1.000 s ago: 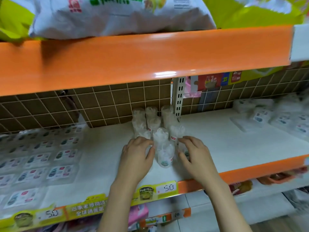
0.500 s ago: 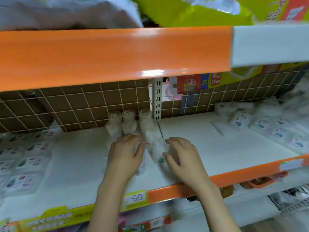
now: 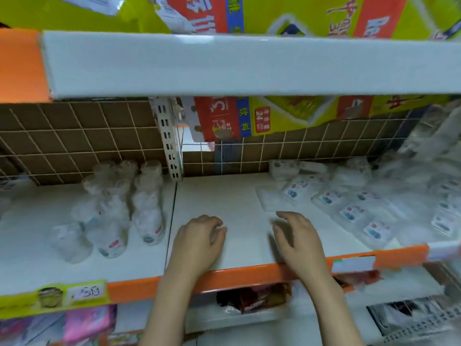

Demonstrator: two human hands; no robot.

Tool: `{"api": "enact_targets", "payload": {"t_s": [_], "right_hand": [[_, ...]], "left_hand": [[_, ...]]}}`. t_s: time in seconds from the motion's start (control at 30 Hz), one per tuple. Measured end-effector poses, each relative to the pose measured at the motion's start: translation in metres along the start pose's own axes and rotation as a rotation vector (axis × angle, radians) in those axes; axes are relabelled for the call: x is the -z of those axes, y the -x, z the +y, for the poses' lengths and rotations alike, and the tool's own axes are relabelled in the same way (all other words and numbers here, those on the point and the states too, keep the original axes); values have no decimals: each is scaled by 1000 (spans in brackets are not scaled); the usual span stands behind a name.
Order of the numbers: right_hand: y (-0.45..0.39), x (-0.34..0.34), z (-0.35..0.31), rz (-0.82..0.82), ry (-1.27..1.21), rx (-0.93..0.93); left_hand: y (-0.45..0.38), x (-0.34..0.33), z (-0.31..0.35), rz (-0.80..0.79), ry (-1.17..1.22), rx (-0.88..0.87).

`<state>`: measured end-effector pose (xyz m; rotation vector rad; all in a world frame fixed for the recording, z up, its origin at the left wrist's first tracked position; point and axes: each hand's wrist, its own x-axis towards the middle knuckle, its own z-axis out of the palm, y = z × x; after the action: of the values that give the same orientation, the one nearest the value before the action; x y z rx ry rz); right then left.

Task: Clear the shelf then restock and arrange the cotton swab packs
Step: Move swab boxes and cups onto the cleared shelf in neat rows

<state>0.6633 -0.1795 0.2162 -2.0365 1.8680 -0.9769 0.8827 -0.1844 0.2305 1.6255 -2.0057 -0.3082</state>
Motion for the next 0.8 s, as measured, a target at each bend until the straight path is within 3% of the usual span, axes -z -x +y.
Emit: {"api": "enact_targets", "payload": {"t_s": [0.3,0.57,0.8], "right_hand": [[-2,-6,3,-94,3,31],[-7,8,23,-53,23,8],[-9,42,77,-56,17,6]], "left_hand": [[3,-6,-10,26,-16,76],[-1,-24,-2,1,4,91],[-24,-60,52,-8,-12,79]]}}
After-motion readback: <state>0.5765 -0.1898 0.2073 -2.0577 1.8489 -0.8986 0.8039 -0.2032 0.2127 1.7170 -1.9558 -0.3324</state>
